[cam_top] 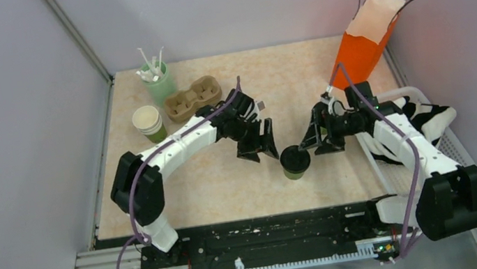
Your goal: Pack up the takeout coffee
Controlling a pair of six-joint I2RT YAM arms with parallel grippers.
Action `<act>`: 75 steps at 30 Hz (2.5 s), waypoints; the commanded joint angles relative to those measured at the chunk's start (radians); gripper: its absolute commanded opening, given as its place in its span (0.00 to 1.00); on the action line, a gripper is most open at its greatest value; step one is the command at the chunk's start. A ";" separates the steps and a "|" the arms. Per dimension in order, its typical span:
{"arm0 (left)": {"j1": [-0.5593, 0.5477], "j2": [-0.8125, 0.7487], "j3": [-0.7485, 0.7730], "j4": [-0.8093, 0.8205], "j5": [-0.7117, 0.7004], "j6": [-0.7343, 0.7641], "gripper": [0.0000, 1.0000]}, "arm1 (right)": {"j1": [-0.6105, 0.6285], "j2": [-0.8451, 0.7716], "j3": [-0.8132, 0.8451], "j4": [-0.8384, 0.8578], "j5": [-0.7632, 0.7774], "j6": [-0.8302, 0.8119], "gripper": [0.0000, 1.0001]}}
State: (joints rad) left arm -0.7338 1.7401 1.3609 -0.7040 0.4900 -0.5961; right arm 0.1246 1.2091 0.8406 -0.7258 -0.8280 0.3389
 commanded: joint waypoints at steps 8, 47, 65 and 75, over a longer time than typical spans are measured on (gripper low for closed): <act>0.001 -0.275 0.043 -0.121 -0.215 0.029 0.84 | 0.504 0.084 0.375 -0.340 0.870 -0.054 0.94; 0.002 -0.545 -0.131 -0.127 -0.247 -0.028 0.86 | 0.711 0.273 0.406 -0.288 1.013 0.014 0.90; 0.002 -0.528 -0.122 -0.116 -0.268 0.017 0.86 | 0.505 0.052 0.225 -0.290 1.163 0.099 0.81; 0.004 -0.450 -0.057 -0.118 -0.272 0.070 0.87 | 0.334 0.037 0.209 -0.225 1.142 0.042 0.82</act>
State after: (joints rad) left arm -0.7334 1.2583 1.2465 -0.8406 0.2325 -0.5705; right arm 0.4690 1.2381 1.0470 -0.9932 0.2882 0.4076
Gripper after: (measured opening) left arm 0.865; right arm 0.811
